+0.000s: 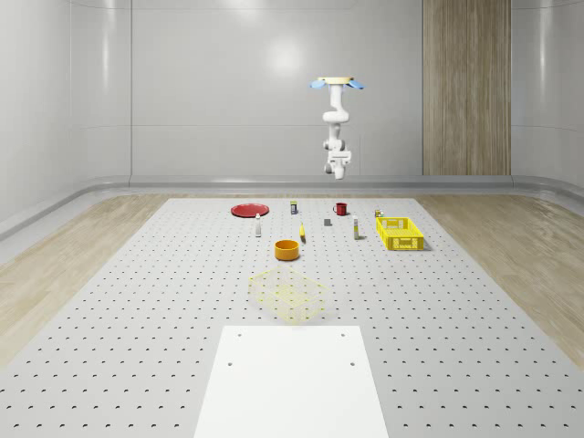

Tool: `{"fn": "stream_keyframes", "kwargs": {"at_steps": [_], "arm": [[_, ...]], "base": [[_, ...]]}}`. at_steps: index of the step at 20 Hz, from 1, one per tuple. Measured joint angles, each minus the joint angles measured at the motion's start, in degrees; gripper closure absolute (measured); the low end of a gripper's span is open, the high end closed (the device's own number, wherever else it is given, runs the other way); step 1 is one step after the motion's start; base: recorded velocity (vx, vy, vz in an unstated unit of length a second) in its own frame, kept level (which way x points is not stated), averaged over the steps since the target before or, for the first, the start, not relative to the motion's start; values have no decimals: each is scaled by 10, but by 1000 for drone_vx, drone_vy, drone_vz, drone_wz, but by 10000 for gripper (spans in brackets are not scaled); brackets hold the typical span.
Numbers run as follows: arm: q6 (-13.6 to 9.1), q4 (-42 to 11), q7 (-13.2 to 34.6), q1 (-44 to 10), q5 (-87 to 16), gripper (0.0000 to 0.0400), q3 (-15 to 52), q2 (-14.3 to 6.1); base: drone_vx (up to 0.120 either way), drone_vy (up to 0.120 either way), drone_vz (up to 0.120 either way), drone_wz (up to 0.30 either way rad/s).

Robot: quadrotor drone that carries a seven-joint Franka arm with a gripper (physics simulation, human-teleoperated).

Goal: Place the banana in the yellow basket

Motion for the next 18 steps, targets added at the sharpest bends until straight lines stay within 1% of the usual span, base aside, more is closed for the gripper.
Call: {"fn": "stream_keyframes", "kwargs": {"at_steps": [4,9,18], "arm": [[-7,14,0,0,0,0,0,5],[-10,21,0,-1,0,0,1,7],[-8,21,-1,-2,0,0,1,6]], "base": [[0,-120,0,0],[0,-120,0,0],[120,-120,0,0]]}}
